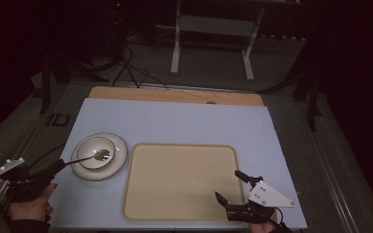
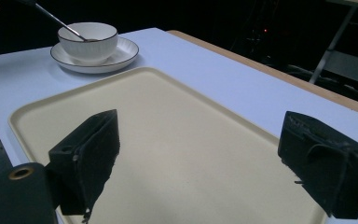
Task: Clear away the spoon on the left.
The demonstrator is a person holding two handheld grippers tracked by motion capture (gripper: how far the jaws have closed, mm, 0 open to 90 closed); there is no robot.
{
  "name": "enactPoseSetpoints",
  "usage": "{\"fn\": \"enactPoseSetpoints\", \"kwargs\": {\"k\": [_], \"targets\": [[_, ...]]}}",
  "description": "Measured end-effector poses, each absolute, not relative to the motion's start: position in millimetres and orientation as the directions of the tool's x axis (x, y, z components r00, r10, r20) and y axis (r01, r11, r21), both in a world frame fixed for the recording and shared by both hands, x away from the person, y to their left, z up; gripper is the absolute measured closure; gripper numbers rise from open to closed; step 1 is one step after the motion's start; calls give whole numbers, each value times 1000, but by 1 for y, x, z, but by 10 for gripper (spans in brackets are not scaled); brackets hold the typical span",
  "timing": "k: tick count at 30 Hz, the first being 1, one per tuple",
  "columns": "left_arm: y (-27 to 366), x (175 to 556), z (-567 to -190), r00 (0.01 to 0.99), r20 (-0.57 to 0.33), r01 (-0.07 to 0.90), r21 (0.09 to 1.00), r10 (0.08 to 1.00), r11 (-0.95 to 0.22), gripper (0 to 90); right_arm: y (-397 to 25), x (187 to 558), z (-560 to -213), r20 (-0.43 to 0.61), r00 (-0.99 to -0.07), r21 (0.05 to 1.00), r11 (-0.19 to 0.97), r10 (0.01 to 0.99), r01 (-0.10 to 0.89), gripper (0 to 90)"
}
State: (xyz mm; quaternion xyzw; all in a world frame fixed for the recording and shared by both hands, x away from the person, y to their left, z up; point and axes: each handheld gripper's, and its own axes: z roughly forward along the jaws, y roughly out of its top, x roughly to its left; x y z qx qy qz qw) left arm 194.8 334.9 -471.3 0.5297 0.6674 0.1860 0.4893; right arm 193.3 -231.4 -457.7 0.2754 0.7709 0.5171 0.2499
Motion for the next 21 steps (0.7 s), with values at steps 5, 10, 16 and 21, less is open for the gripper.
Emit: {"fn": "enactPoseSetpoints", "kwargs": {"k": [5, 10, 16, 21], "targets": [[338, 195, -467, 48, -433, 523, 779, 900, 346, 895, -232, 194, -458, -98, -722, 935, 312, 685, 168, 128], [344, 196, -453, 84, -414, 520, 794, 906, 315, 896, -232, 194, -458, -98, -722, 935, 312, 685, 170, 128], [347, 196, -441, 112, -406, 526, 799, 907, 293, 896, -232, 195, -458, -98, -722, 935, 312, 684, 168, 129], [349, 196, -423, 142, -386, 513, 816, 911, 266, 896, -231, 195, -459, -94, -723, 934, 312, 684, 173, 129]]}}
